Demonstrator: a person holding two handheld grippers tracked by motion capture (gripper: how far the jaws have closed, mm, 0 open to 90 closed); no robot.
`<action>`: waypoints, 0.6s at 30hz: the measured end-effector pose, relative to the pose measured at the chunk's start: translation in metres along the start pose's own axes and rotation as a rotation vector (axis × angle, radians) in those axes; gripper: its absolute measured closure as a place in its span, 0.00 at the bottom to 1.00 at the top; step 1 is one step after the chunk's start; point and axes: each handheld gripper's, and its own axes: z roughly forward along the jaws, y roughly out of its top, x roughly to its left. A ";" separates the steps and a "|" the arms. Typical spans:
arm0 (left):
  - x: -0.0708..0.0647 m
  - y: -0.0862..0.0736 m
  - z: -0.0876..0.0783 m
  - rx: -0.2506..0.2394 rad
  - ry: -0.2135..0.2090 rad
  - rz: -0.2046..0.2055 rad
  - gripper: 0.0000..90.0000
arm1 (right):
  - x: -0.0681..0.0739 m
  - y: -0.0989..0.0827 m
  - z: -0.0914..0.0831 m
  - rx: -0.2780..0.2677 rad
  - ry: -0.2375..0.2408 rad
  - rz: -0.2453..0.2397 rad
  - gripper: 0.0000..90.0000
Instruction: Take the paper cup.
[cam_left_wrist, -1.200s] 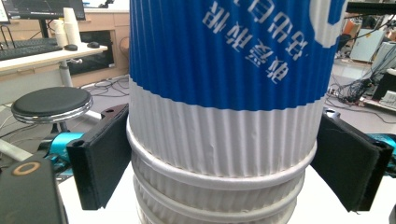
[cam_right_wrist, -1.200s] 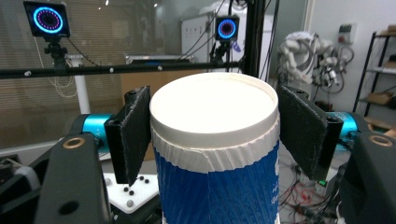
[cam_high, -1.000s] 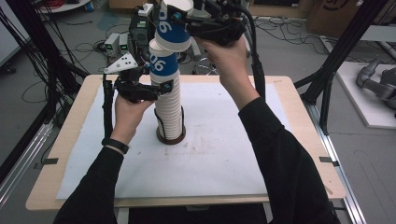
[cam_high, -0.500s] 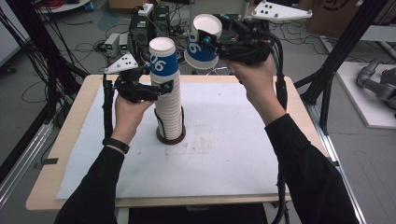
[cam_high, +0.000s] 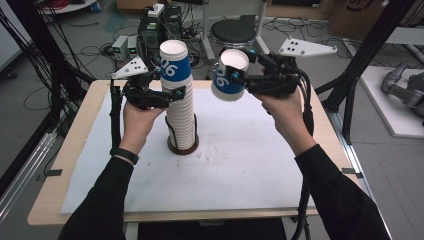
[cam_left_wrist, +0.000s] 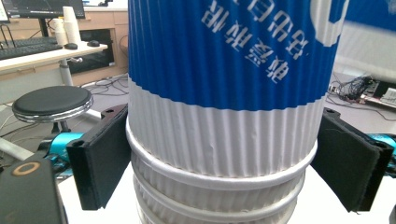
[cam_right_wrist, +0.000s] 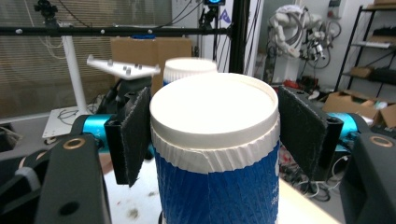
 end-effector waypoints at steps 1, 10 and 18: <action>0.000 0.000 0.000 -0.002 0.000 -0.003 0.14 | 0.000 -0.004 -0.002 0.000 0.002 0.003 0.34; 0.000 0.001 0.000 0.007 0.001 0.002 0.14 | 0.003 -0.042 -0.015 0.036 0.006 0.028 0.34; 0.000 0.001 0.001 0.007 0.005 0.001 0.14 | 0.008 -0.069 -0.020 0.083 0.014 0.027 0.34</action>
